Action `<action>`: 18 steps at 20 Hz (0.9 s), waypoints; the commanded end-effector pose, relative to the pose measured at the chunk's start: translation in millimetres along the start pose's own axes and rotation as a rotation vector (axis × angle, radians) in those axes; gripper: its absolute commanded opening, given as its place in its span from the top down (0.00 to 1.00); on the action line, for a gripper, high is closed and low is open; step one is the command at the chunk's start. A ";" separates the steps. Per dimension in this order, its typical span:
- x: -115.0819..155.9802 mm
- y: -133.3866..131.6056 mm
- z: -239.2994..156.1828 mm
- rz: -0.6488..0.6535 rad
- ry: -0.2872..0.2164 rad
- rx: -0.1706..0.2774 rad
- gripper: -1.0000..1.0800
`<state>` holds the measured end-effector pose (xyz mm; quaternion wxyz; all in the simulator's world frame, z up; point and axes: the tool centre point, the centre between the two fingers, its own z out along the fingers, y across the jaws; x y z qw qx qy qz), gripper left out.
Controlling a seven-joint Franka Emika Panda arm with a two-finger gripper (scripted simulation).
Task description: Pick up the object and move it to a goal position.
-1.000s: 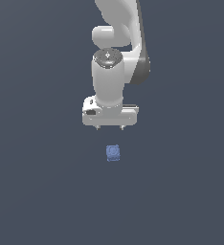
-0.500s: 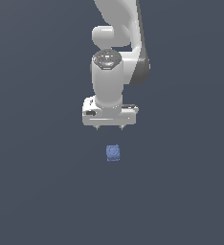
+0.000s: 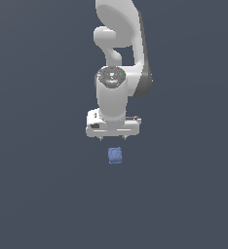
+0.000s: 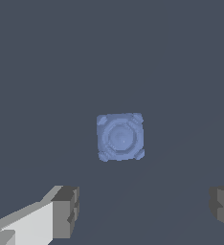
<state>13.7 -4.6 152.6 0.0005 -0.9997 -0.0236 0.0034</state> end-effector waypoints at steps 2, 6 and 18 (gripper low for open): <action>10.3 -2.8 21.4 -0.020 0.002 -0.002 0.04; 19.5 -5.8 42.4 -0.039 0.004 -0.002 0.04; 26.1 -8.6 63.0 -0.054 0.005 -0.001 0.04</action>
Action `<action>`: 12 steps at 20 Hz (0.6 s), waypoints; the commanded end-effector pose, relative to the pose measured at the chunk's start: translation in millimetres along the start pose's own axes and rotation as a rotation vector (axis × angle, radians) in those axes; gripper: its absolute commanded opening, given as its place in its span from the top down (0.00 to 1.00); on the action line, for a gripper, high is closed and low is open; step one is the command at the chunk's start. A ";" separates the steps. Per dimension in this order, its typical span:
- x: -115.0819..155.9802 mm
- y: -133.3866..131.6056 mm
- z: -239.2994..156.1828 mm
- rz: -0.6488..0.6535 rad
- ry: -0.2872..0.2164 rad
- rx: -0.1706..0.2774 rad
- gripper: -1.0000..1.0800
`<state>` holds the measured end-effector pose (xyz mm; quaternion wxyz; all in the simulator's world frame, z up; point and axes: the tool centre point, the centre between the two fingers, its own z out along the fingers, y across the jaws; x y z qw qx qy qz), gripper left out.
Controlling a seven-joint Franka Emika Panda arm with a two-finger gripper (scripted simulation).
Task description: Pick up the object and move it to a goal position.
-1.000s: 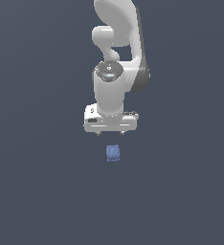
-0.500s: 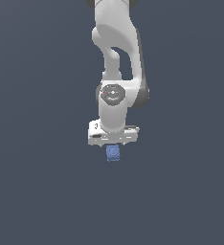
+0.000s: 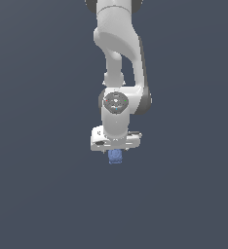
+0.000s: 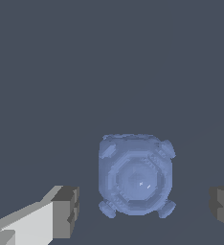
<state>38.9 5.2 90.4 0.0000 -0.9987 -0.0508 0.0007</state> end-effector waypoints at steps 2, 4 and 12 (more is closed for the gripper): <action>0.0 0.1 6.0 0.000 0.000 0.000 0.04; -0.1 0.2 14.2 0.000 0.000 0.000 0.04; -0.1 -0.2 49.0 -0.001 0.001 0.000 0.04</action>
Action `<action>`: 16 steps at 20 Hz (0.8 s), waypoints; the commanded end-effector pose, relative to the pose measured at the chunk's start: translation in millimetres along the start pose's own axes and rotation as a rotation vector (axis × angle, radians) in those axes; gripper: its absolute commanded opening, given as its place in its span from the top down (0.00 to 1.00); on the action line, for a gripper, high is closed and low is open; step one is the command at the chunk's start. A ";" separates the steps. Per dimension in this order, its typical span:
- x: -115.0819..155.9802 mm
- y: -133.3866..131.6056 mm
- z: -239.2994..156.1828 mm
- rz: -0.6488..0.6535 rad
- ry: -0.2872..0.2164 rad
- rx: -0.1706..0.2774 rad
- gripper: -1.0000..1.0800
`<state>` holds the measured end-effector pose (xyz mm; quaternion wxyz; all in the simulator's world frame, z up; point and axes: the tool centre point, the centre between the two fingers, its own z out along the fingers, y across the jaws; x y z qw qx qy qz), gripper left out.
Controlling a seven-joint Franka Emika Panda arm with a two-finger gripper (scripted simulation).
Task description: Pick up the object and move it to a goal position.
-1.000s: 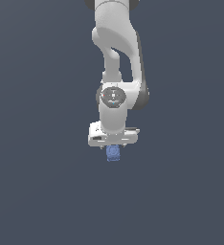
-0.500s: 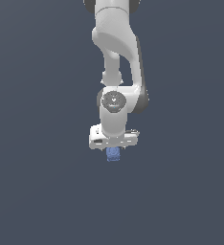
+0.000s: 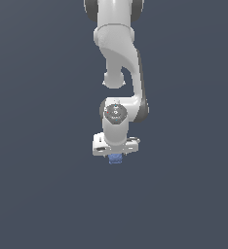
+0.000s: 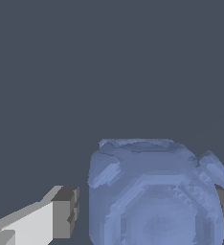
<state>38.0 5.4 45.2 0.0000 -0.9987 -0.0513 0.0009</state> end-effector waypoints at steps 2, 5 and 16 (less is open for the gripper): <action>1.5 0.1 5.2 0.000 0.002 0.000 0.04; 1.7 0.1 5.2 0.000 0.002 0.000 1.00; 1.3 -0.3 4.0 0.000 0.002 0.000 1.00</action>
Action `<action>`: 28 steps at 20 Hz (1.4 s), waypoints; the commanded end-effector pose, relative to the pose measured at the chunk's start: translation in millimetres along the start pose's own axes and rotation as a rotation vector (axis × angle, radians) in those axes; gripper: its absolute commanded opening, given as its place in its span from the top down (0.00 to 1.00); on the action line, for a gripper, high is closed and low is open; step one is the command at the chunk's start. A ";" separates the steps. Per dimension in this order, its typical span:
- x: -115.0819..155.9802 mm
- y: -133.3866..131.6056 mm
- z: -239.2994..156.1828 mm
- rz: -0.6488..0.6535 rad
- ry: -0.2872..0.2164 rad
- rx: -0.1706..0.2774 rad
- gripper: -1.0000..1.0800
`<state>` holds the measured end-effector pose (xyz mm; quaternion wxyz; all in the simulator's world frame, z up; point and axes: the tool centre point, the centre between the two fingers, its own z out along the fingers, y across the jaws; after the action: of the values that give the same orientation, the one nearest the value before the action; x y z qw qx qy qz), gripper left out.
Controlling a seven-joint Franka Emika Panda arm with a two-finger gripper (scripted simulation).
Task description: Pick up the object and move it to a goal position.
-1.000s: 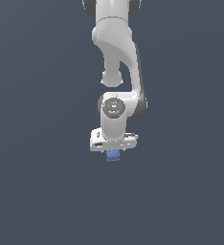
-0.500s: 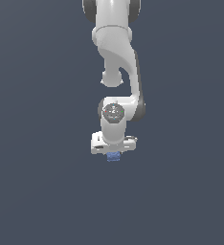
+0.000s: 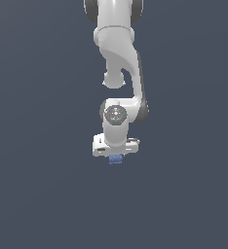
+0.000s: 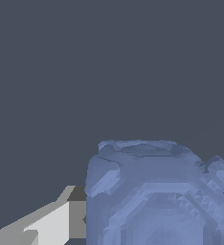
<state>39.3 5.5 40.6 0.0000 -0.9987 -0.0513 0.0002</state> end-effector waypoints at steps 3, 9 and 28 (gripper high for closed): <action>-1.7 -2.4 -5.2 0.000 0.000 0.000 1.00; -9.1 -11.7 -26.3 0.000 0.000 0.000 1.00; -65.0 -85.0 -192.1 0.000 0.000 -0.002 1.00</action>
<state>-27.6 77.2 216.9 -0.0007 -0.9987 -0.0516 -0.0001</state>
